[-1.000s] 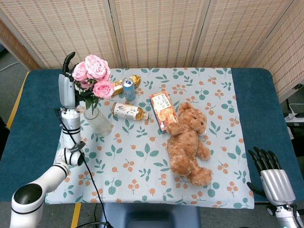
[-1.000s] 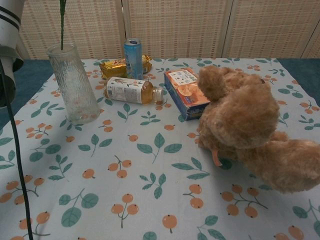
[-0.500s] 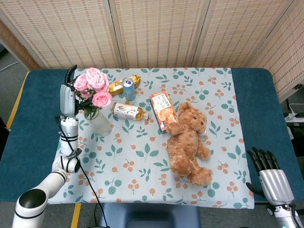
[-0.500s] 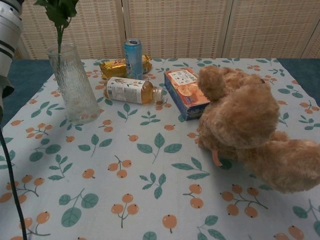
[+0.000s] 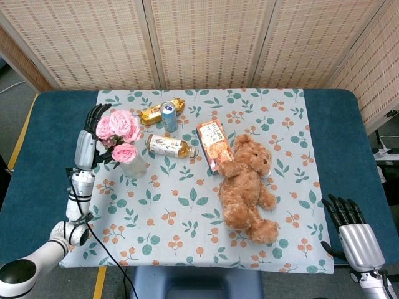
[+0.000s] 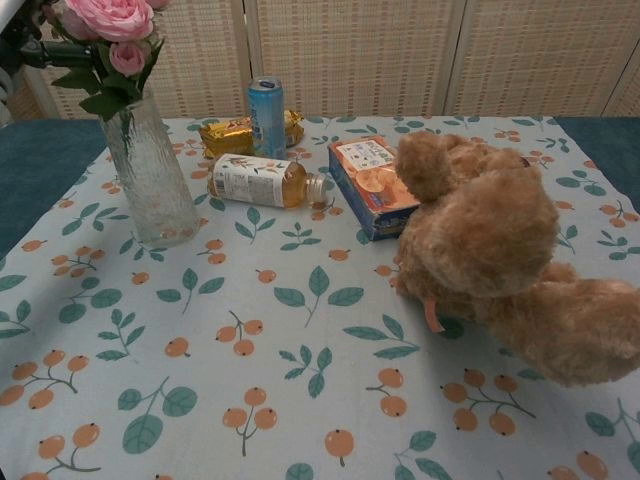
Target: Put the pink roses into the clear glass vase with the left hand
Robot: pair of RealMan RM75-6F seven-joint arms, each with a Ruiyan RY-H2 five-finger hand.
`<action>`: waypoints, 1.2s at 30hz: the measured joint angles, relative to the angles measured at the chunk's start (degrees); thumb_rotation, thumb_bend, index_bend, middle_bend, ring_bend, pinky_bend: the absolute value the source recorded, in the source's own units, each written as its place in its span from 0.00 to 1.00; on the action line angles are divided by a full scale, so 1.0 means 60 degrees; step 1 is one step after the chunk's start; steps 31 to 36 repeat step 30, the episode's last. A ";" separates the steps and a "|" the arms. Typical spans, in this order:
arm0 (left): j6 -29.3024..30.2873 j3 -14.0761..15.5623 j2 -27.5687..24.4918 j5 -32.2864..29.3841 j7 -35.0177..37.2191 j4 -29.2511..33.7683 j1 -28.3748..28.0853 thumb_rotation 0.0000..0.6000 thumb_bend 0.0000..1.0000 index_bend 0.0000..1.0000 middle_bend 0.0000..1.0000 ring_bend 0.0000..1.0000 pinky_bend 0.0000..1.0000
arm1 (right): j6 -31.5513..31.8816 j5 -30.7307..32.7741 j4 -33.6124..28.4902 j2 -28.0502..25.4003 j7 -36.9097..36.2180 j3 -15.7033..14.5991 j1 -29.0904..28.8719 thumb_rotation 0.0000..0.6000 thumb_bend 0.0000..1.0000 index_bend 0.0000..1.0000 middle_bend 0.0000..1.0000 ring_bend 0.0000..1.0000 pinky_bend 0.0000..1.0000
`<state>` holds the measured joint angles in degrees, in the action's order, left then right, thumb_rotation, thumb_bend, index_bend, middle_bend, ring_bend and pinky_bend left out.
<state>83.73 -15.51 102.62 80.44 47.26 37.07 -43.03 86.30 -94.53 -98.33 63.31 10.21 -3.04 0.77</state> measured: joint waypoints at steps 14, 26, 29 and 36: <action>-0.0711 0.1452 -0.3111 0.0212 -0.2088 0.4085 0.2021 1.00 0.35 0.00 0.00 0.00 0.01 | 0.0113 -0.0173 -0.0028 -0.0096 -0.0067 -0.0083 0.0059 1.00 0.10 0.00 0.00 0.00 0.00; 0.0510 0.3056 -0.4610 -0.0044 -0.6617 0.6238 0.5024 1.00 0.37 0.00 0.00 0.00 0.01 | 0.0028 -0.0006 -0.0011 0.0196 0.0586 0.0008 0.0058 1.00 0.10 0.00 0.00 0.00 0.00; 0.0869 0.3171 -0.4739 -0.0049 -0.7267 0.6511 0.5420 1.00 0.37 0.00 0.00 0.00 0.01 | -0.0040 0.0068 -0.0024 0.0270 0.0707 0.0026 0.0045 1.00 0.10 0.00 0.00 0.00 0.00; 0.0998 0.3170 -0.4781 -0.0039 -0.7333 0.6575 0.5499 1.00 0.37 0.00 0.00 0.00 0.01 | -0.0047 0.0063 -0.0036 0.0282 0.0746 0.0023 0.0044 1.00 0.10 0.00 0.00 0.00 0.00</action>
